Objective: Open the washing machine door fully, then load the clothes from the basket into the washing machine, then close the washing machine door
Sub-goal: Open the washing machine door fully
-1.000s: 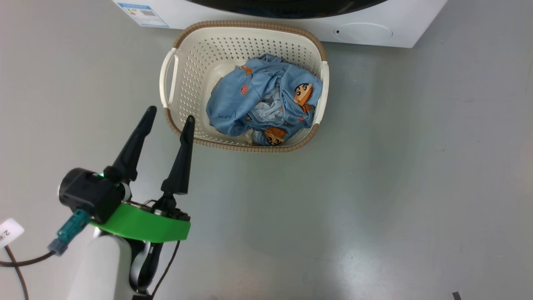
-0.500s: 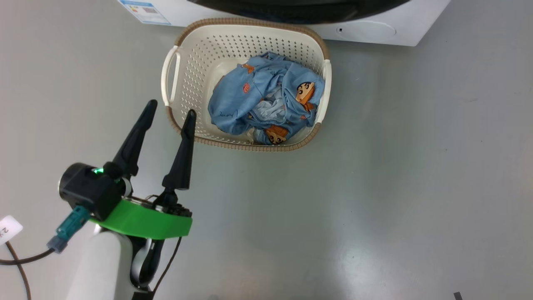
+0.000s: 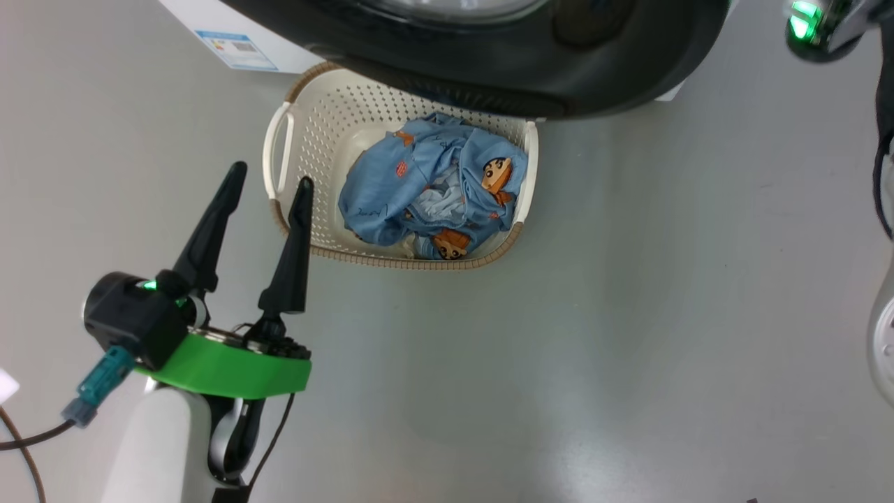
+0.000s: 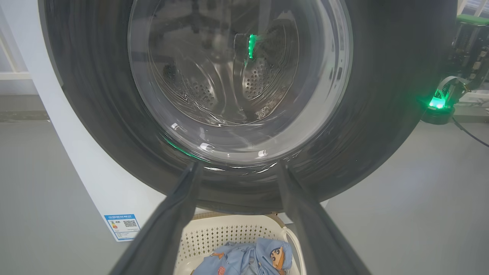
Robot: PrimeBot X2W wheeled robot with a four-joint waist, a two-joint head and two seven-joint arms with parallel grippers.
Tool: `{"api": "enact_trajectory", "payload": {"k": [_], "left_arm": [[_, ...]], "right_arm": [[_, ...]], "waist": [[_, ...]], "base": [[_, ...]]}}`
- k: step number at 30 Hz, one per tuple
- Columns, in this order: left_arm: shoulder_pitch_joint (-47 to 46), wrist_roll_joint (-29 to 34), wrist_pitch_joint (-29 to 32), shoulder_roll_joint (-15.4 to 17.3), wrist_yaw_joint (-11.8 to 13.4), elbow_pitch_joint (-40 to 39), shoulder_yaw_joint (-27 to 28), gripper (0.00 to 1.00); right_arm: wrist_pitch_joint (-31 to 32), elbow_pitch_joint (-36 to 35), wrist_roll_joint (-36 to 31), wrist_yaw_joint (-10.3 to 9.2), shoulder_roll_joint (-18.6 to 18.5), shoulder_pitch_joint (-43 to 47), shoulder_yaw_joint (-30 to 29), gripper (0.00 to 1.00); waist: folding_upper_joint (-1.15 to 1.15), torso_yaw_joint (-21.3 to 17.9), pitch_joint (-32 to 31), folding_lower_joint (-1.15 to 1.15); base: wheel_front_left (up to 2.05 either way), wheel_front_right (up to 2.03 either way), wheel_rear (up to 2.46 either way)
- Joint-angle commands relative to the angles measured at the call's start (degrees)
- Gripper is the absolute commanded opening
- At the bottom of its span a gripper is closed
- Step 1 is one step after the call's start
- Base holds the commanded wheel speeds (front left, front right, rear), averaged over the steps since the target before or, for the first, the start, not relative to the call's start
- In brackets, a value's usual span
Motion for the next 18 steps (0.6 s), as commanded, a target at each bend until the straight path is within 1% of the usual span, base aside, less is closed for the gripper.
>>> {"api": "enact_trajectory", "payload": {"k": [1,4,5,12,14,17,18], "left_arm": [[0.6,0.6,-0.4,1.5,-0.1,-1.7,2.1,1.00],[0.9,0.5,-0.4,1.5,-0.3,-1.8,2.7,1.00],[1.1,0.6,-0.4,1.5,-0.4,-1.8,2.8,1.00],[1.4,0.5,-0.4,1.5,-0.6,-1.8,2.7,1.00],[1.7,0.6,-0.4,1.5,-0.7,-1.7,2.7,1.00],[2.0,0.5,-0.4,1.5,-0.8,-1.5,2.6,1.00],[2.0,0.5,-0.4,1.5,-0.8,-1.5,2.6,1.00]], "right_arm": [[1.8,-1.1,-0.6,0.10,1.9,0.6,0.0,0.00],[5.1,-1.5,-1.3,0.10,2.9,1.7,-1.1,0.00],[7.8,-1.9,-1.9,0.10,3.8,2.6,-1.3,0.00],[16.4,-7.0,-3.5,0.10,5.9,7.5,-1.5,0.00],[18.1,-8.5,-3.0,0.10,6.1,9.3,-1.3,0.00],[19.4,-8.9,1.2,0.10,6.2,11.5,2.6,0.00],[19.4,-8.9,1.2,0.10,6.2,11.5,2.6,0.00]], "waist": [[0.00,-0.2,-0.5,0.00],[0.00,-0.4,-1.1,0.00],[0.00,-0.6,-1.5,0.00],[0.00,0.0,-3.2,0.00],[0.00,0.4,-3.8,0.00],[0.00,1.0,-4.8,0.00],[0.00,1.0,-4.8,0.00]], "base": [[0.00,0.00,0.00],[0.00,0.00,0.00],[0.00,0.00,0.00],[0.00,0.00,0.00],[0.00,0.00,0.00],[0.00,0.00,0.00],[0.00,0.00,0.00]]}}
